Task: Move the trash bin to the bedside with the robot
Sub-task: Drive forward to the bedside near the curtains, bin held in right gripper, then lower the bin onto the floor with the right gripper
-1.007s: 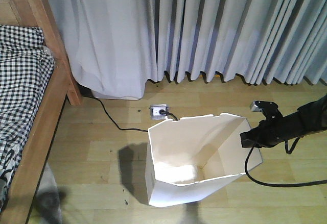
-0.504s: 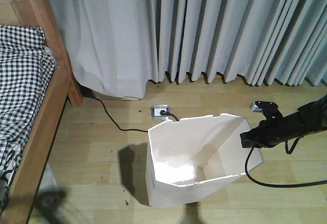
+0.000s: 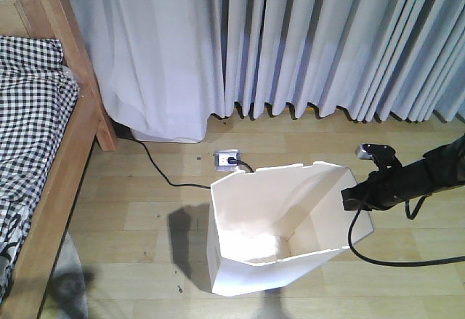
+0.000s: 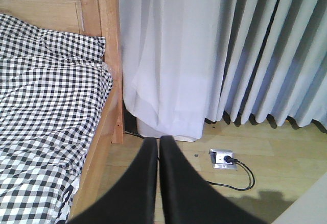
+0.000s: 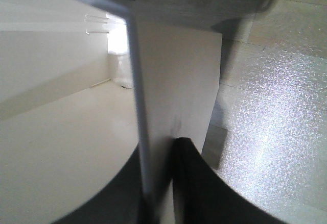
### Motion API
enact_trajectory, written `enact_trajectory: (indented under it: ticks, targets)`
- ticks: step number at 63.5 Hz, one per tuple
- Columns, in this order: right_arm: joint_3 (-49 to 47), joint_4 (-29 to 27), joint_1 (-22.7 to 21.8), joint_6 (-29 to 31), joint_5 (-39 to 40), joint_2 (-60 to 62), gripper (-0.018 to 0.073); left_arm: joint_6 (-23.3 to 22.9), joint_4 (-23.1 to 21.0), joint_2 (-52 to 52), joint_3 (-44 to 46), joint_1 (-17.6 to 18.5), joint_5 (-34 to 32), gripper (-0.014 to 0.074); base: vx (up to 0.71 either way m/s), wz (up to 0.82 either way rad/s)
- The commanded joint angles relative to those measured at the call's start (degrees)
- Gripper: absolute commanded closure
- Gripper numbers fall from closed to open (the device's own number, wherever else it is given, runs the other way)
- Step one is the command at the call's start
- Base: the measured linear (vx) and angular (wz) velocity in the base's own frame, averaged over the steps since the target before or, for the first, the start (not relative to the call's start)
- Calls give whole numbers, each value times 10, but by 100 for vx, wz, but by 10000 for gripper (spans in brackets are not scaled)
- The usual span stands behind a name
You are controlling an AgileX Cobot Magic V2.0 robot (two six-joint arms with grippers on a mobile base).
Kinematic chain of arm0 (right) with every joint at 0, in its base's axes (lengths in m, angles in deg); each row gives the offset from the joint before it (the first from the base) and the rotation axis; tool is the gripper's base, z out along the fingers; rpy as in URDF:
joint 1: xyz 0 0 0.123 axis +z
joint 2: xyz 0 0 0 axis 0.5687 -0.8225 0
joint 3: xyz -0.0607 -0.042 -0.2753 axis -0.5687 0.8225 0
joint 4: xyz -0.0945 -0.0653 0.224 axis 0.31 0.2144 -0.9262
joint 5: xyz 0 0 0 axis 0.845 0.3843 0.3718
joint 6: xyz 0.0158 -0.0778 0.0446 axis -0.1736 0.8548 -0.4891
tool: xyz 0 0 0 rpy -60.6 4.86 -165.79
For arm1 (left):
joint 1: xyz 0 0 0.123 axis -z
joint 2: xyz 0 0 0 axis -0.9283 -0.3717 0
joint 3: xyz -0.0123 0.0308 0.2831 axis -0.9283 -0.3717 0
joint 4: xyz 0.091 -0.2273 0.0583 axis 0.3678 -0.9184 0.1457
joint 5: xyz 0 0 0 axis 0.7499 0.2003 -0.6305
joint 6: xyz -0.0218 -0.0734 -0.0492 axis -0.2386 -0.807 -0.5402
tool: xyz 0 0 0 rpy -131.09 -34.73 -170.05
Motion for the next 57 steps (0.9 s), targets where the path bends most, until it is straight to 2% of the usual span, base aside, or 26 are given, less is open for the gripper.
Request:
enact_trajectory:
  ticks: [1,12,19,34,57]
  targets:
    - [-8,-38,-2,-7,-106,46,564,-2,-1,8,-2,2,-38,603,0,-1]
    - [-8,-63,-1,-7,-103,46,564,-2,-1,8,-2,2,-38,603,0,-1]
    - [-17,-59,-1,-1,-83,39,564,-2,-1,8,-2,2,-38,603,0,-1]
    - [-63,-54,-1,-67,-36,-12,564,-2,-1,8,-2,2,-38,603,0,0]
    - [-166,-51,-1,-83,-29,-107,564,-2,-1,8,-2,2,-38,603,0,0]
